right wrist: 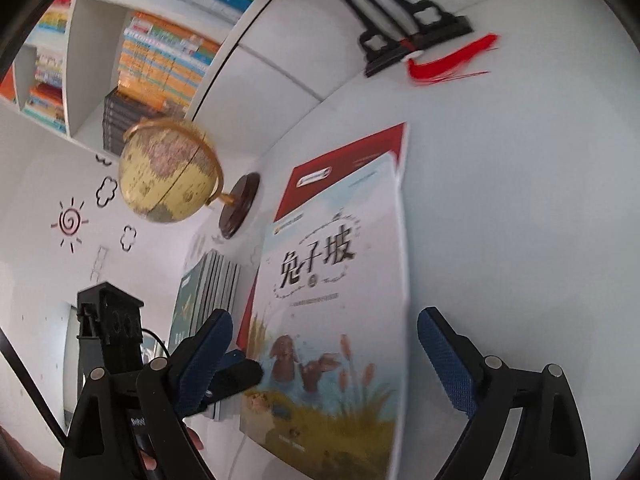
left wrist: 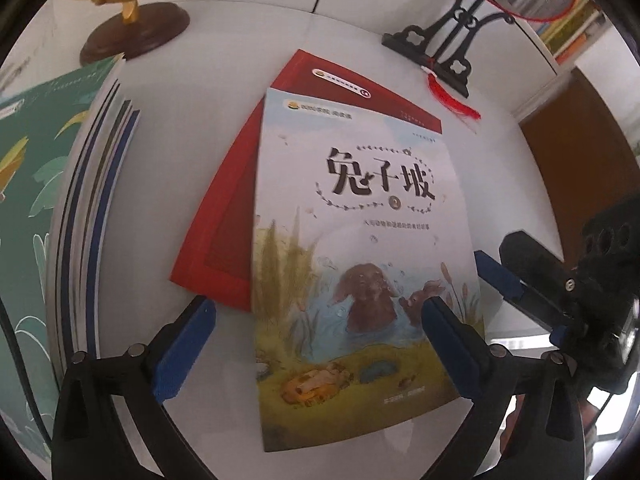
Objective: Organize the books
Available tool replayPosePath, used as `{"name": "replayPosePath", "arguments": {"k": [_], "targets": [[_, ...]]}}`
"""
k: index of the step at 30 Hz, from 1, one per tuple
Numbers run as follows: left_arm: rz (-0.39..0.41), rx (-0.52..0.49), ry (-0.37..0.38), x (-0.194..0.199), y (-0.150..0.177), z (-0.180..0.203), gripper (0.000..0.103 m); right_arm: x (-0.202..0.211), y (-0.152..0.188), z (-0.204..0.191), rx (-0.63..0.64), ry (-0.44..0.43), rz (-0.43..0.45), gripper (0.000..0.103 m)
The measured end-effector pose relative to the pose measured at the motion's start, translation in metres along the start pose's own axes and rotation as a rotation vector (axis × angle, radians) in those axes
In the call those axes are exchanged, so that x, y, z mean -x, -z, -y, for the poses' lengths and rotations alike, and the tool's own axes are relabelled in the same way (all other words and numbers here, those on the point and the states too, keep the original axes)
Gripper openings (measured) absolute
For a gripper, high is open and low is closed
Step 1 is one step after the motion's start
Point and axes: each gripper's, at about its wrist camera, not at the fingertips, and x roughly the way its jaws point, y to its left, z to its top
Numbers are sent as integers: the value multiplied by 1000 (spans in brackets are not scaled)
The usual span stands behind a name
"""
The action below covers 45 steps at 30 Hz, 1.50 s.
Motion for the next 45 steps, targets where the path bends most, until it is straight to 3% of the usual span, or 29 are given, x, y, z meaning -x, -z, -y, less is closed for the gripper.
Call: {"name": "replayPosePath", "arguments": {"k": [2,5,8,11,13,14,17,18,19,23,25,30,34,37,40,43,45], "targets": [[-9,-28,28,-2,3,7,102,-3,3,-4,2,7,8,102],[-6,-47,20,-3,5,13,102,-6,4,-8,-25,-4,-4,103],[-1,-1,42,-1,3,5,102,-1,4,-3,-48,-49,-6,103],[3,10,48,0,2,0,102,12,5,16,-170,-267,8,103],[2,2,48,-2,1,2,102,21,11,29,-239,-428,45,95],[1,-7,40,-3,1,4,102,24,15,30,-239,-444,59,92],[-2,-11,10,-2,2,4,101,22,24,24,-174,-253,31,68],[0,-5,9,1,5,1,99,20,27,21,-136,-148,13,54],[7,6,4,3,5,-1,93,19,29,19,-119,-105,3,48],[31,76,-5,13,8,-19,54,26,31,18,-88,-117,20,43],[44,113,11,19,9,-26,47,31,30,15,-69,-122,30,42],[111,97,33,39,12,-18,45,35,34,3,-39,-178,47,42],[167,96,88,51,13,-13,45,34,34,-4,-28,-164,48,42],[225,113,128,60,17,-17,41,33,36,-4,-7,-99,36,42],[232,90,99,59,15,-12,34,30,41,-9,32,-52,19,42],[224,65,7,57,12,-11,18,33,43,-6,15,-93,35,42],[202,90,0,54,13,-19,17,34,44,-6,6,-120,45,42]]}}
